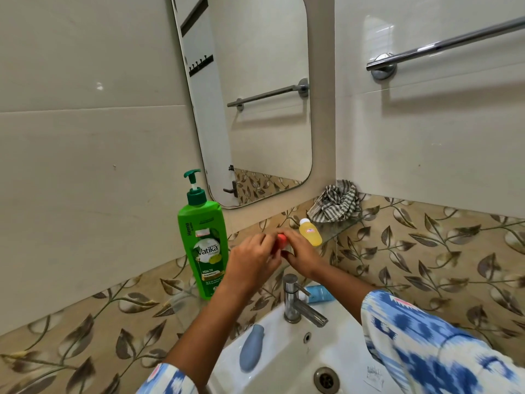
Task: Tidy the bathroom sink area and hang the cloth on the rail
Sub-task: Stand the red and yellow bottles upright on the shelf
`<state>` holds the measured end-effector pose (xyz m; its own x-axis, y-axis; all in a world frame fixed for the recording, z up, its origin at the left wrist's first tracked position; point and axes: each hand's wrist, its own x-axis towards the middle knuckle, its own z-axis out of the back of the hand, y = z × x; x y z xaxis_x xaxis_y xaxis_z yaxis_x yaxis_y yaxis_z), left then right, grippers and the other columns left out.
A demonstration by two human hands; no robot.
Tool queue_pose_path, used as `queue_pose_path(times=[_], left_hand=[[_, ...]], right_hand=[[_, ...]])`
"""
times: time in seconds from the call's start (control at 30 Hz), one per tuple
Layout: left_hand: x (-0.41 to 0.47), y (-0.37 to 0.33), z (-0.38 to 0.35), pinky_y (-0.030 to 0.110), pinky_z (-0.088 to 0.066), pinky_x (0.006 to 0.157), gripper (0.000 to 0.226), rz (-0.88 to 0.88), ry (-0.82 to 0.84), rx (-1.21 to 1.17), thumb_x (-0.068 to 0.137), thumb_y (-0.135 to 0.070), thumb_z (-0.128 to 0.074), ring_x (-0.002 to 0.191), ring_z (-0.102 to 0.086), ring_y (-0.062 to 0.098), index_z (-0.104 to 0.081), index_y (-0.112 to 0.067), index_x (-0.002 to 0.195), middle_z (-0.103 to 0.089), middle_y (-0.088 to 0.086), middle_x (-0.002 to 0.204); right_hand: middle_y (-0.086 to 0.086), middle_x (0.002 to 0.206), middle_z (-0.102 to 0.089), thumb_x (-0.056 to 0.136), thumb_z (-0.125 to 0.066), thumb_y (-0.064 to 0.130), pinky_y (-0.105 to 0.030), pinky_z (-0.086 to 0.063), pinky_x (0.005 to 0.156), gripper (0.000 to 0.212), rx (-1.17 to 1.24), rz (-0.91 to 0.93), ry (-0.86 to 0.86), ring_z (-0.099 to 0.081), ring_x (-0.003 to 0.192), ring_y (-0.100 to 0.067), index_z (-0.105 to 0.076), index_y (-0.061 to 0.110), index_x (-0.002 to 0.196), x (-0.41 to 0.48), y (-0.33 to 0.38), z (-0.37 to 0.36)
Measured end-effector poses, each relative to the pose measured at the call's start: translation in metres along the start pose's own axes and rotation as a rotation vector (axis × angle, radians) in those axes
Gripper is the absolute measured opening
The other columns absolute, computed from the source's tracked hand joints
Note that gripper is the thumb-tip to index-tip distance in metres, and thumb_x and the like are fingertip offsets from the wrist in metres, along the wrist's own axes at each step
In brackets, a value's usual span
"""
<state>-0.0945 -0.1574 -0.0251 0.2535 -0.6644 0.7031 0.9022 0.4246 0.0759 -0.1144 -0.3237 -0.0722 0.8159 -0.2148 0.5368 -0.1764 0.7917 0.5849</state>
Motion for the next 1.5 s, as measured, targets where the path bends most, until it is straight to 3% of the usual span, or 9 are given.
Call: queue_pose_path(times=[0.1, 0.3, 0.6, 0.87, 1.03, 1.17, 1.27, 1.4, 1.5], left_hand=[[0.023, 0.000, 0.021, 0.029, -0.053, 0.058, 0.036, 0.042, -0.010, -0.004, 0.083, -0.025, -0.066, 0.071, -0.063, 0.021, -0.059, -0.009, 0.115, -0.069, 0.009, 0.091], [0.063, 0.010, 0.035, 0.022, -0.037, 0.070, 0.028, 0.137, -0.017, -0.025, 0.085, -0.024, -0.064, 0.078, -0.048, 0.012, -0.060, -0.014, 0.111, -0.065, 0.005, 0.101], [0.069, 0.011, 0.030, 0.029, -0.050, 0.071, 0.020, 0.087, 0.012, 0.221, 0.091, -0.014, -0.055, 0.092, -0.058, 0.022, -0.057, -0.007, 0.110, -0.061, 0.009, 0.107], [0.066, 0.014, 0.022, 0.028, -0.051, 0.071, 0.033, 0.073, 0.074, 0.396, 0.089, -0.016, -0.056, 0.095, -0.062, 0.022, -0.049, -0.008, 0.121, -0.065, 0.008, 0.112], [0.053, 0.013, 0.010, 0.040, -0.042, 0.102, 0.053, 0.062, 0.002, 0.392, 0.084, -0.020, -0.064, 0.122, -0.051, 0.033, -0.046, -0.002, 0.130, -0.053, 0.020, 0.134], [0.031, 0.000, -0.017, 0.046, -0.045, 0.098, 0.050, -0.160, -0.090, 0.308, 0.070, -0.014, -0.072, 0.113, -0.059, 0.035, -0.059, 0.000, 0.116, -0.062, 0.023, 0.121], [0.010, -0.014, -0.050, 0.041, -0.043, 0.100, 0.056, -0.217, 0.037, 0.233, 0.067, -0.019, -0.078, 0.113, -0.060, 0.030, -0.059, -0.005, 0.118, -0.064, 0.017, 0.122], [-0.004, -0.019, -0.095, 0.042, -0.012, 0.115, 0.065, -0.153, 0.293, 0.275, 0.090, -0.015, -0.054, 0.140, -0.022, 0.034, -0.019, 0.000, 0.143, -0.024, 0.022, 0.151], [-0.007, -0.021, -0.113, 0.044, -0.015, 0.116, 0.064, -0.132, 0.376, 0.261, 0.093, -0.015, -0.048, 0.141, -0.016, 0.035, -0.011, 0.002, 0.144, -0.018, 0.024, 0.152]], right_hand=[[-0.008, 0.122, -0.055, 0.083, -0.065, 0.008, -0.030, -0.049, 0.092, 0.054, 0.206, -0.067, -0.011, -0.054, 0.113, -0.022, -0.043, 0.014, 0.132, 0.001, 0.010, -0.002], [-0.009, 0.124, -0.058, 0.084, -0.067, 0.014, -0.043, -0.048, 0.099, 0.063, 0.453, -0.220, 0.075, -0.055, 0.115, -0.026, -0.032, 0.017, 0.137, 0.002, 0.022, -0.009], [-0.013, 0.130, -0.055, 0.087, -0.063, 0.017, -0.043, -0.047, 0.098, 0.052, 0.415, -0.269, 0.082, -0.053, 0.114, -0.027, -0.036, 0.012, 0.132, 0.003, 0.030, -0.012], [-0.015, 0.134, -0.050, 0.088, -0.058, 0.004, -0.046, -0.045, 0.102, 0.053, 0.382, -0.302, 0.076, -0.050, 0.118, -0.027, -0.033, 0.009, 0.134, 0.004, 0.027, -0.016], [-0.012, 0.137, -0.048, 0.082, -0.062, 0.004, -0.042, -0.042, 0.106, 0.071, 0.275, -0.250, 0.091, -0.045, 0.127, -0.024, -0.026, 0.016, 0.142, -0.003, 0.018, -0.016], [-0.010, 0.143, -0.042, 0.084, -0.055, 0.008, -0.042, -0.038, 0.109, 0.062, -0.035, -0.183, -0.040, -0.039, 0.132, -0.024, -0.031, 0.013, 0.141, -0.003, -0.001, -0.007], [-0.004, 0.143, -0.042, 0.088, -0.051, 0.004, -0.040, -0.042, 0.105, 0.051, -0.266, -0.201, -0.117, -0.038, 0.131, -0.023, -0.040, 0.017, 0.137, 0.001, -0.019, 0.006], [-0.001, 0.157, -0.017, 0.081, -0.060, -0.002, -0.046, -0.039, 0.107, 0.076, -0.553, -0.299, 0.094, -0.024, 0.139, -0.033, -0.027, 0.026, 0.144, 0.005, -0.039, 0.023], [0.000, 0.160, 0.001, 0.082, -0.057, -0.006, -0.051, -0.030, 0.113, 0.084, -0.732, -0.305, 0.276, -0.014, 0.143, -0.040, -0.016, 0.031, 0.146, 0.008, -0.049, 0.029]])
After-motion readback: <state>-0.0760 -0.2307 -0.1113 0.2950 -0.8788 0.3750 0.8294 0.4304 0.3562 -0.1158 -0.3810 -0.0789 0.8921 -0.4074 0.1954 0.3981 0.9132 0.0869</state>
